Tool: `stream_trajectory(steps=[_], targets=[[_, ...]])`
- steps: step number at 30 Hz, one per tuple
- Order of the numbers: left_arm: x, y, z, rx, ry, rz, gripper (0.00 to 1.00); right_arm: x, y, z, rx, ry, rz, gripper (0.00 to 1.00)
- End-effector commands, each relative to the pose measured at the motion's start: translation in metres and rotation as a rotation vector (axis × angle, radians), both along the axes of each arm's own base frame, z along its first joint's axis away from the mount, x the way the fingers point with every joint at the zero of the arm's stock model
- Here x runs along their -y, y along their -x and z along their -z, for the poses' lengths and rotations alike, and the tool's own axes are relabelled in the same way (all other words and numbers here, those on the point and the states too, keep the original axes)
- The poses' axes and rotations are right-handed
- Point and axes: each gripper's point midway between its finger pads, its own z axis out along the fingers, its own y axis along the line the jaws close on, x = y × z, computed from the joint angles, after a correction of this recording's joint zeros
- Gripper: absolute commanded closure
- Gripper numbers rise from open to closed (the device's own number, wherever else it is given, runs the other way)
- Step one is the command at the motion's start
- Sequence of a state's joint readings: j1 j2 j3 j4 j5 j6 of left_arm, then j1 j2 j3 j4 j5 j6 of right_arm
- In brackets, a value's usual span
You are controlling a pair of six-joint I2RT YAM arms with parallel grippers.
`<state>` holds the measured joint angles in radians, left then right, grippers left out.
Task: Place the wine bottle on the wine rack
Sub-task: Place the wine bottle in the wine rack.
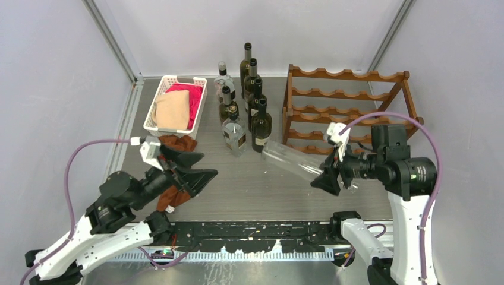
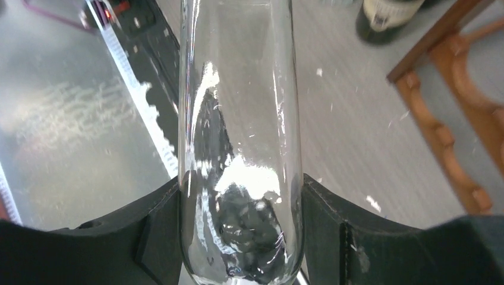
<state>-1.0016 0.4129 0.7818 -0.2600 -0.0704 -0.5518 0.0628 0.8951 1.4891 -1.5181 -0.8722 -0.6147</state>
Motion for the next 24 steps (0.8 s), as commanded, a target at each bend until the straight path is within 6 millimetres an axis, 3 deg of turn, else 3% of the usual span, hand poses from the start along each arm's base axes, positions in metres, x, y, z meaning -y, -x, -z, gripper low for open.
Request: stream_trajectory(steps=[1,5,12,17,24], targets=[[-0.027,-0.007,0.007,0.093,-0.026,-0.108,0.00,0.022,0.008,0.043,-0.011,0.166,-0.032,0.99],[-0.038,-0.010,0.020,0.100,-0.066,-0.153,0.00,0.037,0.006,0.073,-0.047,0.254,0.001,0.99],[-0.026,-0.019,0.046,0.073,-0.189,-0.146,0.00,0.078,-0.025,0.126,-0.104,0.446,0.184,0.99],[-0.012,-0.029,0.061,0.053,-0.292,-0.138,0.00,0.113,-0.042,0.145,-0.115,0.500,0.323,0.99],[0.003,-0.033,0.067,0.071,-0.353,-0.096,0.00,0.155,-0.039,0.159,-0.193,0.502,0.421,0.99]])
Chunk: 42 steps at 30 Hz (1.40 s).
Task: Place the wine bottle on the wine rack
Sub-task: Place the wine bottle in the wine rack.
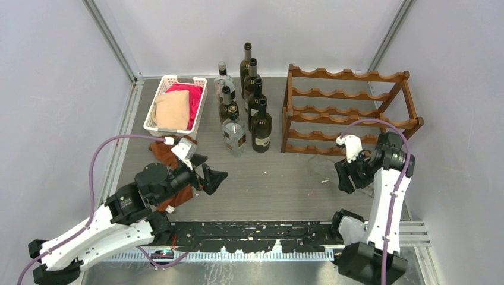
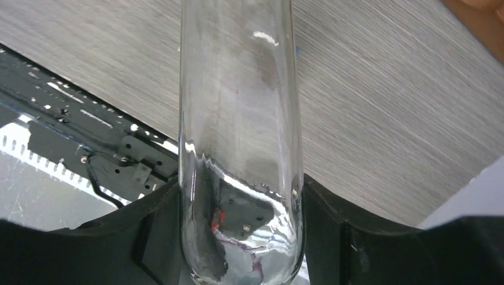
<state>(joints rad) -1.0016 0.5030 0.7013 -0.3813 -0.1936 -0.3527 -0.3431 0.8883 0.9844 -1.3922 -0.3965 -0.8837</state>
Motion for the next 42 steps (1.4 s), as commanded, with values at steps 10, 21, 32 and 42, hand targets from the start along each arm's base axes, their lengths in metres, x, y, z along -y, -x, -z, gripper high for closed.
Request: stream_trajectory(steps=[10,21,32,42], targets=[[0.015,0.001,-0.021,0.071,0.010,0.073,0.00,0.081,-0.010,-0.006,0.076,0.112,0.180,0.99],[0.020,0.001,-0.023,0.060,0.027,0.080,0.00,0.150,-0.001,-0.007,0.124,0.137,0.377,0.99],[0.027,-0.004,-0.022,0.049,0.029,0.076,0.00,0.188,-0.027,-0.011,0.252,0.124,0.536,0.99],[0.031,-0.006,-0.021,0.041,0.030,0.073,0.00,0.194,-0.047,0.008,0.319,0.033,0.615,0.99]])
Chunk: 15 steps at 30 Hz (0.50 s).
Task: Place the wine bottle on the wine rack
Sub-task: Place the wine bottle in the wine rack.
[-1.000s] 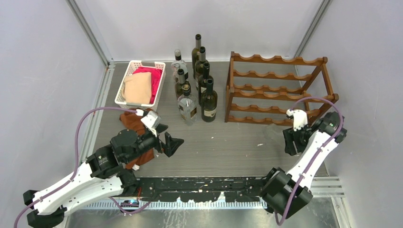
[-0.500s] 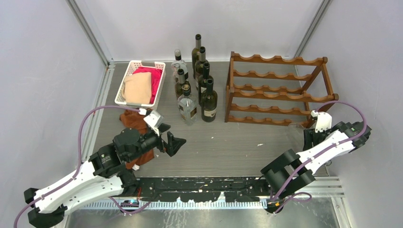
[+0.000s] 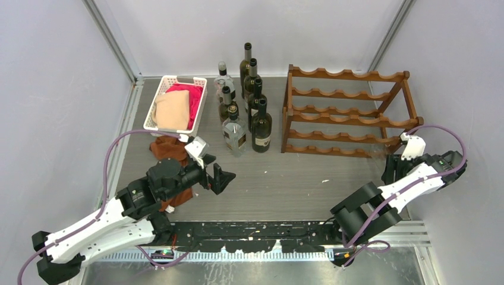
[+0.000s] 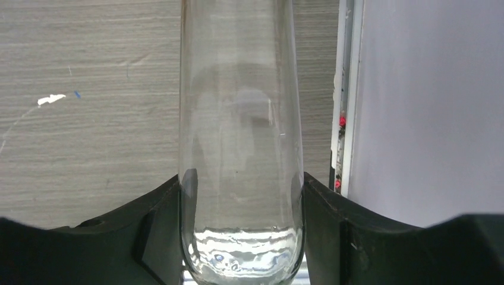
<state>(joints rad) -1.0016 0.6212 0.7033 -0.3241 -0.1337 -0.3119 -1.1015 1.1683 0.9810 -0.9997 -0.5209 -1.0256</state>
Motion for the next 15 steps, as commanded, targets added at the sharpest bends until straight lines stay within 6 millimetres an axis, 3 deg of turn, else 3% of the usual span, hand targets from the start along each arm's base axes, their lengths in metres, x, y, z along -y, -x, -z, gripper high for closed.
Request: stream_trajectory(steps=[1,7,15], targets=[[0.008,-0.002,-0.036,0.047,0.103,0.006,0.00,0.014,-0.028,-0.010,0.142,0.005,0.019,0.99],[0.013,-0.003,-0.032,0.032,0.129,0.006,0.00,0.013,-0.043,0.002,0.197,-0.053,0.039,0.99],[0.019,-0.007,-0.029,0.024,0.128,0.004,0.00,0.012,-0.079,0.025,0.242,-0.069,0.054,0.99]])
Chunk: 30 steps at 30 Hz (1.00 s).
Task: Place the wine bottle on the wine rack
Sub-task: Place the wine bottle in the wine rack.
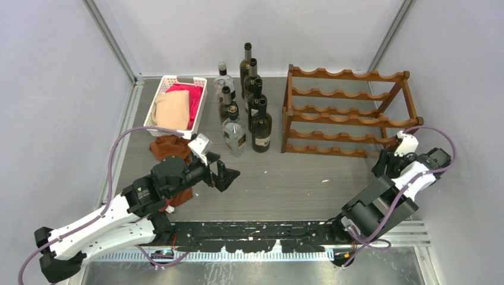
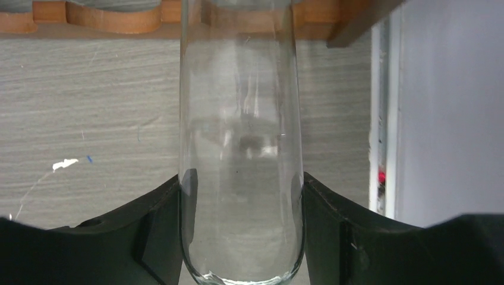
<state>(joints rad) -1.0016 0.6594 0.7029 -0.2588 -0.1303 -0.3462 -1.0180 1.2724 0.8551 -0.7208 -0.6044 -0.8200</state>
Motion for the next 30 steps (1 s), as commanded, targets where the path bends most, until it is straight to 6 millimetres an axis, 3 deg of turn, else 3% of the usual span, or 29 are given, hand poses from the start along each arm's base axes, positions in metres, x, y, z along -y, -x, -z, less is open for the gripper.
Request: stream_trajectory(steps=[1,6,12,21,30], targets=[[0.009,-0.003,-0.023,0.036,0.083,0.006,0.00,0.017,-0.039,-0.012,0.148,0.053,0.032,0.98],[0.010,-0.005,-0.022,0.039,0.083,0.000,0.00,0.027,-0.055,-0.003,0.154,0.012,0.083,0.93],[0.013,-0.008,-0.018,0.030,0.077,-0.007,0.00,0.031,-0.072,0.007,0.151,-0.021,0.102,0.70],[0.016,-0.010,-0.013,0.010,0.072,-0.016,0.00,0.033,-0.089,0.013,0.173,-0.015,0.128,0.48],[0.018,-0.010,-0.012,0.004,0.084,-0.013,0.00,0.035,-0.087,0.019,0.168,0.016,0.127,0.47]])
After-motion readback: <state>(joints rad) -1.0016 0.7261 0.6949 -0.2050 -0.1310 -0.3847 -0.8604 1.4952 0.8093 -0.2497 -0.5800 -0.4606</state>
